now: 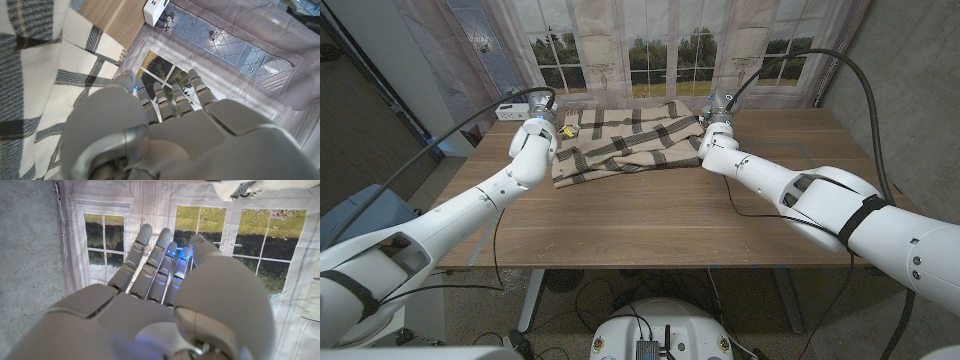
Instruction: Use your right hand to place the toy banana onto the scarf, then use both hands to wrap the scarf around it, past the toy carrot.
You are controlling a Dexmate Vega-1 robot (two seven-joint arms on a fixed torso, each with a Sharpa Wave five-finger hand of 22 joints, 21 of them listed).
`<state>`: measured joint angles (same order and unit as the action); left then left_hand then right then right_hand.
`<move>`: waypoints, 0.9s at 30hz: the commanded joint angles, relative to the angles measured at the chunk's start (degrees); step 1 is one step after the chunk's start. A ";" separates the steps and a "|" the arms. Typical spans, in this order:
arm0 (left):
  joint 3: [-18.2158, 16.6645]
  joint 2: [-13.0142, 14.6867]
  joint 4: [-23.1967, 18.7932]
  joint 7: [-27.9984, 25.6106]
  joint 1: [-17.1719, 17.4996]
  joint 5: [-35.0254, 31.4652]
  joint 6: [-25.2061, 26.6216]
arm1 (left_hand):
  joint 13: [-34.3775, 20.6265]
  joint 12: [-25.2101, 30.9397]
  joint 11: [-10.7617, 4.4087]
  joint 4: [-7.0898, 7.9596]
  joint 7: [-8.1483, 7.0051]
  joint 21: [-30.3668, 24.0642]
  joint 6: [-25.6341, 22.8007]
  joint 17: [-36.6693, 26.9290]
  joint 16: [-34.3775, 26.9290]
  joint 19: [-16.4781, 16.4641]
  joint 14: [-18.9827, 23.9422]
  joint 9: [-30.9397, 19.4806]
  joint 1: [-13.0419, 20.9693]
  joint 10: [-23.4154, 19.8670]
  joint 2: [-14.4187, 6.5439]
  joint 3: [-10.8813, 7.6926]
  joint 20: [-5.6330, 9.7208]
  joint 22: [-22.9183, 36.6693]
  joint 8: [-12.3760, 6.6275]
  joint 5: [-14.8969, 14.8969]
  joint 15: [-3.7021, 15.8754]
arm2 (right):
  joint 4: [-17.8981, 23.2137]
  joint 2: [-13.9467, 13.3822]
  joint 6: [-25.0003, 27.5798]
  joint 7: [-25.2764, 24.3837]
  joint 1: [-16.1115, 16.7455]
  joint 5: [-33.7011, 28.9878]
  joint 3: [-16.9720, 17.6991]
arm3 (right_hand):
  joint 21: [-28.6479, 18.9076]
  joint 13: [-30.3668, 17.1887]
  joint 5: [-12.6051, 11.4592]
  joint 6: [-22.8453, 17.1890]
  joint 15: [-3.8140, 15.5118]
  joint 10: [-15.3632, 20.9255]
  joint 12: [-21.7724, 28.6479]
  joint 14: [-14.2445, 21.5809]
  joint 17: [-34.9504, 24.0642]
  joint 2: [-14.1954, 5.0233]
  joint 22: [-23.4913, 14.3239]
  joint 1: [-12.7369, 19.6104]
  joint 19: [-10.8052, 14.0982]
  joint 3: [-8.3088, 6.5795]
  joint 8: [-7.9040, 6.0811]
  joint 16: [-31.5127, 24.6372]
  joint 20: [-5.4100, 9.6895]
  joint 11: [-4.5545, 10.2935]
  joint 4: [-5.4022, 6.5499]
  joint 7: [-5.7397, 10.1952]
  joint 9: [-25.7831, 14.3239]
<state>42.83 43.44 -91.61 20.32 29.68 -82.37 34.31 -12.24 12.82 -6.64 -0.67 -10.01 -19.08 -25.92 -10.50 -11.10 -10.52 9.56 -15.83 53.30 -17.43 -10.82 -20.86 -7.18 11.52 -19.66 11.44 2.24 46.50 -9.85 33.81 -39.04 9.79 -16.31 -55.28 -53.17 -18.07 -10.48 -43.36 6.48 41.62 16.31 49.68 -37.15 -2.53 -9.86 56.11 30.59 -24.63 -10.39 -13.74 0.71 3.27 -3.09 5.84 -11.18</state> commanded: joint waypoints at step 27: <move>-9.94 3.74 -15.16 -6.27 11.01 29.05 5.63 | 0.20 -1.63 4.14 10.07 3.53 1.89 17.33 -0.31 0.68 5.77 -1.62 4.89 -22.51 7.64 5.08 8.62 -1.88 0.63 9.68 -0.81 -2.75 | 39.40 -18.92 20.57 24.28 9.79 -8.32 -5.28 | 10.71 2.23 -0.45 15.84 1.32 -17.50 -5.82 -24.93 9.82 3.95 0.19 -6.43 -14.50 -5.11 0.28 3.53 -9.55 0.27 -4.30 1.89 0.00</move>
<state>36.77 44.46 -101.68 14.36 37.58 -70.86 42.64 -11.97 11.42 -2.85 9.40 -6.62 -17.64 -9.44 -10.54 -10.59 -5.79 8.65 -10.91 32.12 -10.74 -6.06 -12.90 -8.80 11.87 -10.13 10.57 -0.05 76.18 -23.73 49.09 -23.45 17.90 -21.89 -57.79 -43.86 -15.95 -10.48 -29.16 2.75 25.32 10.36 26.73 -27.89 1.29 -9.58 50.27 18.15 -28.85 -10.15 -9.96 -7.02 3.52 -6.91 7.71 -11.08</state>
